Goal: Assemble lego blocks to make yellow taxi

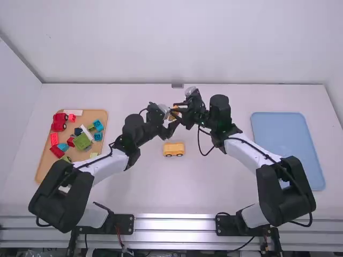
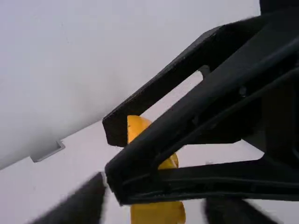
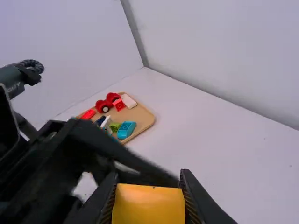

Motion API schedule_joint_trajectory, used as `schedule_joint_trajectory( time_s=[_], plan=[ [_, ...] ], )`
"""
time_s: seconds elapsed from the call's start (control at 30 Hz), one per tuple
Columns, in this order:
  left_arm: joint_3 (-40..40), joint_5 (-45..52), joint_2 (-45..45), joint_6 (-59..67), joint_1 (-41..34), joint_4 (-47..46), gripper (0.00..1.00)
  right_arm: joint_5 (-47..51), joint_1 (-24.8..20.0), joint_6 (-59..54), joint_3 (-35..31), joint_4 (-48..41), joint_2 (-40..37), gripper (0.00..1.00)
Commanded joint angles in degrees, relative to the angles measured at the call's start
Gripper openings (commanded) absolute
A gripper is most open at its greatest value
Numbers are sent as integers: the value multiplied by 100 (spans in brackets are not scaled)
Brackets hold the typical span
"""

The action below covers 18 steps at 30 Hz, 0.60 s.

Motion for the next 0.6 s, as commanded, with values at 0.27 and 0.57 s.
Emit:
schedule_joint_trajectory(
  time_s=[0.27, 0.57],
  plan=[
    [144, 37, -59, -492, 273, -656, 99, 1438, -354, -1176, 568, -2291, -503, 1],
    [1587, 1676, -57, 337, 1104, -3888, 99, 2258, -387, -3919, 1676, -6026, -168, 4]
  ],
)
